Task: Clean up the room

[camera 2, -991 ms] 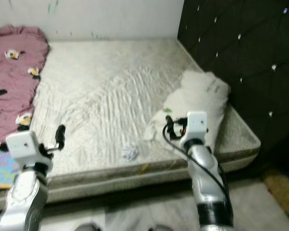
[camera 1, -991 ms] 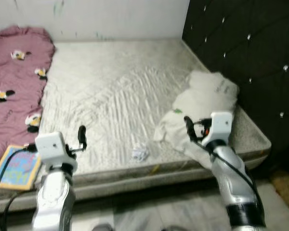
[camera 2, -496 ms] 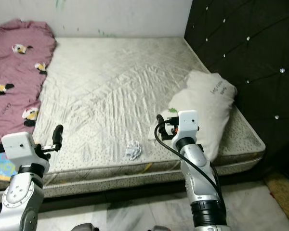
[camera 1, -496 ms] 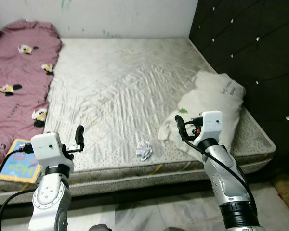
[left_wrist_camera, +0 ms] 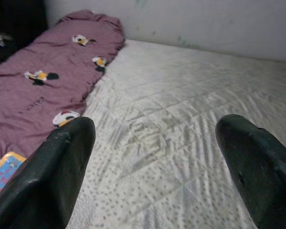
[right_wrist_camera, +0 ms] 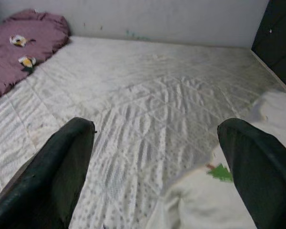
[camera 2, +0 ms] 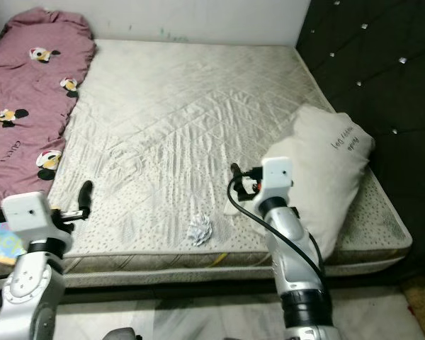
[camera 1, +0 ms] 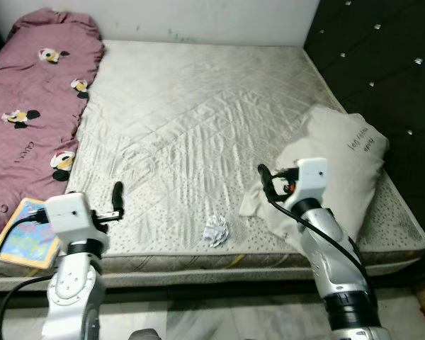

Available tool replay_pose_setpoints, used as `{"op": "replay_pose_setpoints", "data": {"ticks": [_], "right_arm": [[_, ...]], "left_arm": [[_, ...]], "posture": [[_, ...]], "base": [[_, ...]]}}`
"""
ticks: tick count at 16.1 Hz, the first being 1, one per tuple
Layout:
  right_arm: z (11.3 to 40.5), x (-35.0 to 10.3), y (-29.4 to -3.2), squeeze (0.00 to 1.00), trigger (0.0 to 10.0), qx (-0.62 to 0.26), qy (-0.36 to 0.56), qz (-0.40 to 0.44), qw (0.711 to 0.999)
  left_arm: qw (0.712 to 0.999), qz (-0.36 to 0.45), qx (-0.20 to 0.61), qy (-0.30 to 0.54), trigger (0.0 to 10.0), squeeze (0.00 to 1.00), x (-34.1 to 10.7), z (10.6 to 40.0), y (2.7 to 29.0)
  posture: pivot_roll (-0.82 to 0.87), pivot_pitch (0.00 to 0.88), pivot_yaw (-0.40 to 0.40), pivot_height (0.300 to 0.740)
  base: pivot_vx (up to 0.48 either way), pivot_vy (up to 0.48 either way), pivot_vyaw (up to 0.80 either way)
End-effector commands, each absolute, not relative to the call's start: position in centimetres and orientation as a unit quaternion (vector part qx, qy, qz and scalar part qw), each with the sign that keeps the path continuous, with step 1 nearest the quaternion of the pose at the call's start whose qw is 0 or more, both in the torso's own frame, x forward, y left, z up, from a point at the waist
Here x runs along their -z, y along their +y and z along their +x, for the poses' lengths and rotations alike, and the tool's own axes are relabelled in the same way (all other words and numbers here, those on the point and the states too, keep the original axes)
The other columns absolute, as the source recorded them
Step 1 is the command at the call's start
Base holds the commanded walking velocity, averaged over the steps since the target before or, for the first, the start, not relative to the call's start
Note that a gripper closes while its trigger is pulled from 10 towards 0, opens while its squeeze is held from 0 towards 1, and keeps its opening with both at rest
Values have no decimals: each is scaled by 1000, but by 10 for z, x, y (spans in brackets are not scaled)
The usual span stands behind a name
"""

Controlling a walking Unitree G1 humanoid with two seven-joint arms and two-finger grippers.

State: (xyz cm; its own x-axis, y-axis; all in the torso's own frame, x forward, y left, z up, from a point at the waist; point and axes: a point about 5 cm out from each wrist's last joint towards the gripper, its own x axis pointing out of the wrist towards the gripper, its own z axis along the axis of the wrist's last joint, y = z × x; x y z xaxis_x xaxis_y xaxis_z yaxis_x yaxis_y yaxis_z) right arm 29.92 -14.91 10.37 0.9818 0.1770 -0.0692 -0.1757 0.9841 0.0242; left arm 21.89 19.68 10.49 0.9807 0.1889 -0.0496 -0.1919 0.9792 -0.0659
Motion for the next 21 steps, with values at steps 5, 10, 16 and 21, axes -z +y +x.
{"op": "replay_pose_setpoints", "data": {"ticks": [5, 10, 16, 21], "right_arm": [[300, -102, -156, 0, 10000, -72, 42, 5, 996], [299, -100, -157, 0, 10000, -68, 45, 7, 997], [295, -99, -161, 0, 10000, -59, 54, 8, 997], [295, -100, -161, 0, 10000, -62, 53, 5, 997]], "left_arm": [[995, -41, -90, 18, 10000, 0, -108, 221, 191], [993, -40, -104, 36, 10000, 0, -104, 219, 190], [991, -47, -111, 61, 10000, 0, -96, 208, 195], [991, -67, -100, 55, 10000, 0, -99, 211, 192]], "posture": [[1, 0, -58, 740], [0, 0, -46, 740], [2, 0, -50, 740], [-2, 0, -54, 740]], "base": [[118, 0, 0], [0, 0, 0], [0, 0, -377], [0, 384, 0]]}}
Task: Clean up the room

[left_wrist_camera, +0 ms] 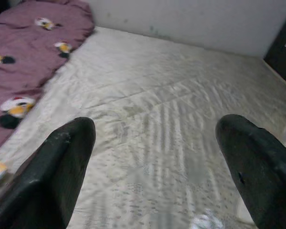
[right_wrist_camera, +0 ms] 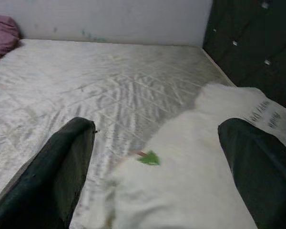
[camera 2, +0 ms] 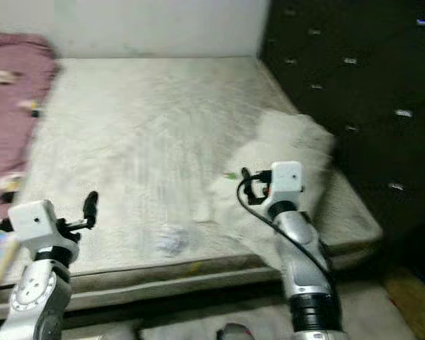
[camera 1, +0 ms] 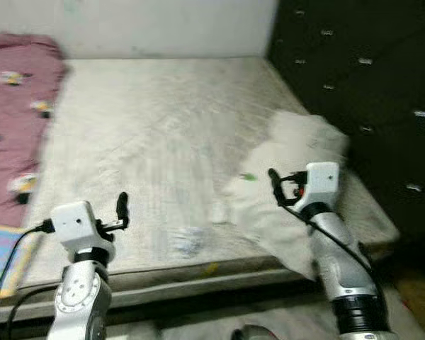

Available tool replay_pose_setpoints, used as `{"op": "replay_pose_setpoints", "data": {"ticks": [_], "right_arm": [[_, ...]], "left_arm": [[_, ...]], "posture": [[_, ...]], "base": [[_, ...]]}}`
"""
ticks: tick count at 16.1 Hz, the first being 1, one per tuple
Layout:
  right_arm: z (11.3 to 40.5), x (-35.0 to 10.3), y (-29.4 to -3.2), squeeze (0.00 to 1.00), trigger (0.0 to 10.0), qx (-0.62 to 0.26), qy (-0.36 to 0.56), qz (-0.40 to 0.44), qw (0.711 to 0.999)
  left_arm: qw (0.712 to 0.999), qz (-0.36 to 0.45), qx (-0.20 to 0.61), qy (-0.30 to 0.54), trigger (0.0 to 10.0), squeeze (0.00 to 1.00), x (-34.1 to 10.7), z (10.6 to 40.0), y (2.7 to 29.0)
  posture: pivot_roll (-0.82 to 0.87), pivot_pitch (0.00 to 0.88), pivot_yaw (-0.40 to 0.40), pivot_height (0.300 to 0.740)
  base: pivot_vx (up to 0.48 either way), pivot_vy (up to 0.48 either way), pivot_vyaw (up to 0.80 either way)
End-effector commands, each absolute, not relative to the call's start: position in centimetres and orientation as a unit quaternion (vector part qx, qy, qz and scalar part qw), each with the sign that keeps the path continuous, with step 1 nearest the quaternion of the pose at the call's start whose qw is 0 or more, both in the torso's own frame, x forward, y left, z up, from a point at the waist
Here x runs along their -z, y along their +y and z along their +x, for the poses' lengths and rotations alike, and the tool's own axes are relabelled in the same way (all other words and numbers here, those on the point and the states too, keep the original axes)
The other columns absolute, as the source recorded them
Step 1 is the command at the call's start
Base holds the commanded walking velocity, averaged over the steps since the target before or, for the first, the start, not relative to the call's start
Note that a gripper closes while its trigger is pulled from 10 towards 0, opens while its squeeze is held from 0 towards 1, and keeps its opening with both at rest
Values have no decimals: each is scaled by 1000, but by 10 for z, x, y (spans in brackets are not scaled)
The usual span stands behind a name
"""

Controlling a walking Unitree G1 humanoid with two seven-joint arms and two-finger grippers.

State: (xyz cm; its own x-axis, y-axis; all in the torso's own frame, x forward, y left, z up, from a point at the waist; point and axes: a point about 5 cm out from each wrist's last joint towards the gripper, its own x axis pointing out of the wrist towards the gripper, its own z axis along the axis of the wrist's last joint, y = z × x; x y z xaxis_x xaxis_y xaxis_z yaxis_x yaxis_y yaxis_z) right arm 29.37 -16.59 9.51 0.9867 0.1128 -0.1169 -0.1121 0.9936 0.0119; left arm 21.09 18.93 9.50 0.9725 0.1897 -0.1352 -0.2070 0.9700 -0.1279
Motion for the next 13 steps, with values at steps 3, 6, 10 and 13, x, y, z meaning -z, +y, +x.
{"op": "replay_pose_setpoints", "data": {"ticks": [3, 6, 10, 13], "right_arm": [[294, -100, -162, 0, 10000, -60, 53, 5, 997], [294, -100, -161, 0, 10000, -59, 52, 5, 997], [294, -101, -161, 0, 10000, -57, 48, 8, 997], [294, -99, -161, 0, 10000, -54, 51, 15, 997]], "left_arm": [[991, -73, -92, 58, 10000, 0, -98, 209, 192], [991, -67, -101, 52, 10000, 0, -100, 210, 195], [992, -45, -110, 51, 10000, 0, -101, 211, 196], [991, -52, -111, 54, 10000, 0, -98, 210, 193]], "posture": [[-2, 0, -55, 740], [-1, 0, -51, 740], [1, 0, -49, 740], [4, 0, -49, 740]], "base": [[0, 480, 0], [0, 480, 0], [0, 68, 0], [0, 0, 0]]}}
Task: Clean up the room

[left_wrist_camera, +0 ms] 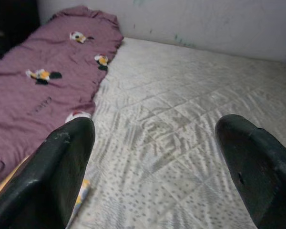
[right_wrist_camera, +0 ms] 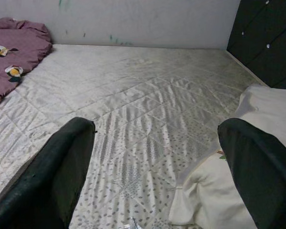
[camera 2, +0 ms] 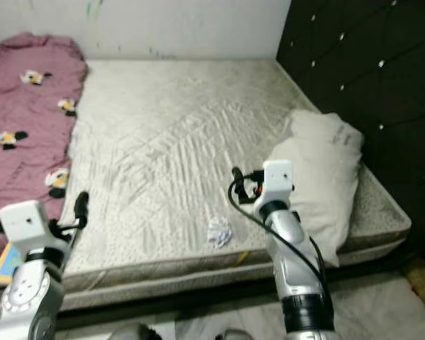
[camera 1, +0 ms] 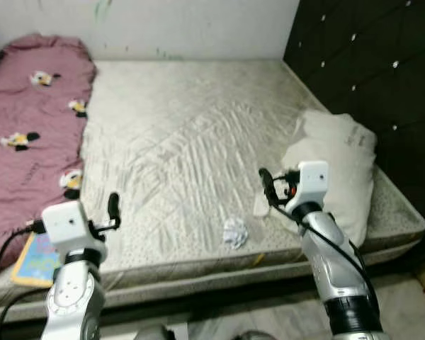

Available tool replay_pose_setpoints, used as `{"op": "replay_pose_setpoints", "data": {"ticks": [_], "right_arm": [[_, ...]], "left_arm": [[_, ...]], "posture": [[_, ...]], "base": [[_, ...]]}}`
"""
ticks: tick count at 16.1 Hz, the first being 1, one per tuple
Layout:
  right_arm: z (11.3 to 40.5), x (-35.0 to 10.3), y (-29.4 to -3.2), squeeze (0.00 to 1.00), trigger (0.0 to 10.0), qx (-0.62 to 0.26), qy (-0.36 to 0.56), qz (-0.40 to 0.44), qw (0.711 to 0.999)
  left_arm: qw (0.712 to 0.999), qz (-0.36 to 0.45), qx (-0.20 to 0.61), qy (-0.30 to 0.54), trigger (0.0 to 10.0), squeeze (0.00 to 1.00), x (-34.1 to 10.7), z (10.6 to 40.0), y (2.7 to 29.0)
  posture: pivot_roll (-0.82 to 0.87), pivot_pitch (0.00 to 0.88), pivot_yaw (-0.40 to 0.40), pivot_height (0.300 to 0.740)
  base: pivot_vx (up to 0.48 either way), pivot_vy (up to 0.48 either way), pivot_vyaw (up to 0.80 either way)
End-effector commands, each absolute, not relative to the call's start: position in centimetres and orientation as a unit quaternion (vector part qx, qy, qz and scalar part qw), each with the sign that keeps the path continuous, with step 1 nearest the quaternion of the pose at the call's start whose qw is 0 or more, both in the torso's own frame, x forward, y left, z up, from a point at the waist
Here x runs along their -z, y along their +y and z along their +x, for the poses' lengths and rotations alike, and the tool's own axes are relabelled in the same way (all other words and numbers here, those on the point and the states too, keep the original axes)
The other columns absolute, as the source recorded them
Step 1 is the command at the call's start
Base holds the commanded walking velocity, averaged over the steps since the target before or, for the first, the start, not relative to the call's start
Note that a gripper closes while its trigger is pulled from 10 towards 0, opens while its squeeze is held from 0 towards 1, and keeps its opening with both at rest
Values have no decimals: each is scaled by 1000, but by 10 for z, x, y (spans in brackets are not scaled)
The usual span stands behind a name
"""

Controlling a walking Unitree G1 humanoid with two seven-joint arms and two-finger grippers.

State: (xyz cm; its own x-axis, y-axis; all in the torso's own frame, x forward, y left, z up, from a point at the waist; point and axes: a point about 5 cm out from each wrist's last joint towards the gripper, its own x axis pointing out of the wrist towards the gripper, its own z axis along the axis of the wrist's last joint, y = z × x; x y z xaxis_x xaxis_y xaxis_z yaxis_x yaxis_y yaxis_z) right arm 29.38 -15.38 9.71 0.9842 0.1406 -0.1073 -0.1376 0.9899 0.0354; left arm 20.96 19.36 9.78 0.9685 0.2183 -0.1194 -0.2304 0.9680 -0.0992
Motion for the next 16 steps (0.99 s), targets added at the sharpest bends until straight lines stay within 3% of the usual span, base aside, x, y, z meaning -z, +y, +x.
{"op": "replay_pose_setpoints", "data": {"ticks": [1, 9, 16], "right_arm": [[294, -98, -161, 0, 10000, -53, 54, 18, 997], [300, -103, -152, 0, 10000, -62, 45, 22, 997], [301, -103, -150, 0, 10000, -71, 45, 26, 996]], "left_arm": [[990, -63, -113, 58, 10000, 0, -97, 209, 193], [992, -44, -113, 39, 10000, 0, -104, 218, 199], [991, -48, -120, 36, 10000, 0, -104, 218, 198]], "posture": [[4, 0, -49, 740], [-2, 0, -45, 740], [-2, 0, -53, 667]], "base": [[0, 0, 0], [0, 0, 0], [0, 0, 0]]}}
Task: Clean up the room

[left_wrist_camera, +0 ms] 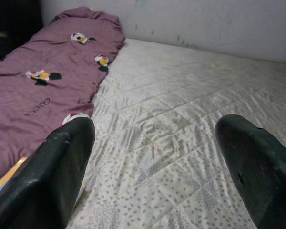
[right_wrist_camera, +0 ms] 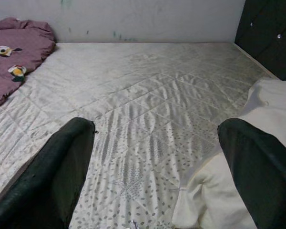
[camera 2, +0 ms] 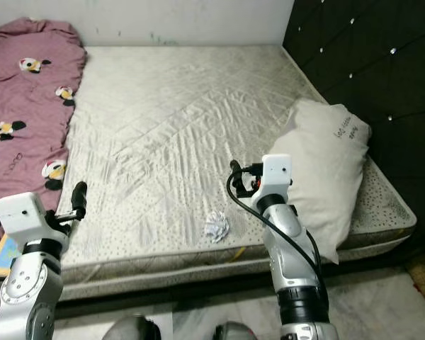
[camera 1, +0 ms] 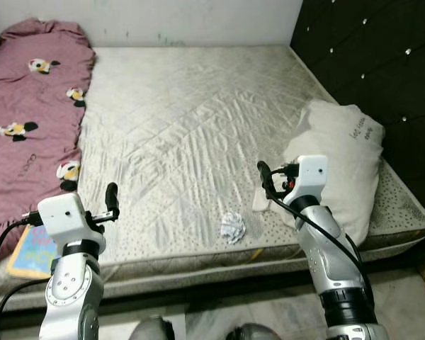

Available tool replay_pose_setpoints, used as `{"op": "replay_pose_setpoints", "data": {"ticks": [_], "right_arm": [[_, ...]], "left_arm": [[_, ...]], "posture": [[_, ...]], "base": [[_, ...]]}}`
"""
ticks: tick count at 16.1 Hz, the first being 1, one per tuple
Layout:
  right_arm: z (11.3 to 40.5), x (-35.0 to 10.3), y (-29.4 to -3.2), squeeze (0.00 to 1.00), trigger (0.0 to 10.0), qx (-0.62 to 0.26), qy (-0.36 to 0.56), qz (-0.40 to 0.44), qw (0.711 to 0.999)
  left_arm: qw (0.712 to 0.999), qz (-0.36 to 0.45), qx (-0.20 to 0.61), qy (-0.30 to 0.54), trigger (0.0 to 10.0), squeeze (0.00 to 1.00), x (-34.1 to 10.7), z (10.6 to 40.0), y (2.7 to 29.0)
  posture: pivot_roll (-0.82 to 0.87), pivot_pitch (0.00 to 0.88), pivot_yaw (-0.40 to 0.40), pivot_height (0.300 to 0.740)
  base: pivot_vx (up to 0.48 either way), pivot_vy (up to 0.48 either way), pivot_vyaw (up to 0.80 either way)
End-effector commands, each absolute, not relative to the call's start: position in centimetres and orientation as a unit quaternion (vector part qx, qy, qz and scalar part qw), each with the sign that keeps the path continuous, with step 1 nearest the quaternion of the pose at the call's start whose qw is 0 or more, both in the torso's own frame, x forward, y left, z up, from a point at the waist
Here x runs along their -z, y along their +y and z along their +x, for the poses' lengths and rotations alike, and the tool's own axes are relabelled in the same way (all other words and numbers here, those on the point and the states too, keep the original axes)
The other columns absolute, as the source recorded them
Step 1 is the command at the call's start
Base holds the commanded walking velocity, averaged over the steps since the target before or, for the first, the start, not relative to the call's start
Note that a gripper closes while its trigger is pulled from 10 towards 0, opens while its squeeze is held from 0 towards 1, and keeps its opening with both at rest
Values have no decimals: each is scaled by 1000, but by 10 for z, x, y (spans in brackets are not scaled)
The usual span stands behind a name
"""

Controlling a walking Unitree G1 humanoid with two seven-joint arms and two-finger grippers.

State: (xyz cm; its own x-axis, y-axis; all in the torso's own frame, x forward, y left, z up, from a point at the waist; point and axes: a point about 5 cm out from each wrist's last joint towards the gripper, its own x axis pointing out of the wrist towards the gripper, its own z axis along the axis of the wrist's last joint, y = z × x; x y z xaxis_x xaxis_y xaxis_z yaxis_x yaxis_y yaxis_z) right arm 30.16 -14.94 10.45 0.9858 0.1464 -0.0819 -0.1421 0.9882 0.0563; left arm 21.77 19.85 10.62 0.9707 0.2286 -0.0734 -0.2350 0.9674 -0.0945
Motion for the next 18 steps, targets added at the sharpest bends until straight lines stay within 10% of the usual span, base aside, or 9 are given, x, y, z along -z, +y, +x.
{"op": "replay_pose_setpoints", "data": {"ticks": [1, 18], "right_arm": [[301, -103, -150, 0, 10000, -71, 45, 27, 996], [302, -99, -144, 0, 10000, -92, 53, 27, 994]], "left_arm": [[991, -48, -120, 36, 10000, 0, -104, 218, 198], [990, -46, -128, 28, 10000, 0, -104, 215, 201]], "posture": [[-2, 0, -53, 658], [7, 0, -67, 625]], "base": [[0, 0, 0], [63, 0, 0]]}}
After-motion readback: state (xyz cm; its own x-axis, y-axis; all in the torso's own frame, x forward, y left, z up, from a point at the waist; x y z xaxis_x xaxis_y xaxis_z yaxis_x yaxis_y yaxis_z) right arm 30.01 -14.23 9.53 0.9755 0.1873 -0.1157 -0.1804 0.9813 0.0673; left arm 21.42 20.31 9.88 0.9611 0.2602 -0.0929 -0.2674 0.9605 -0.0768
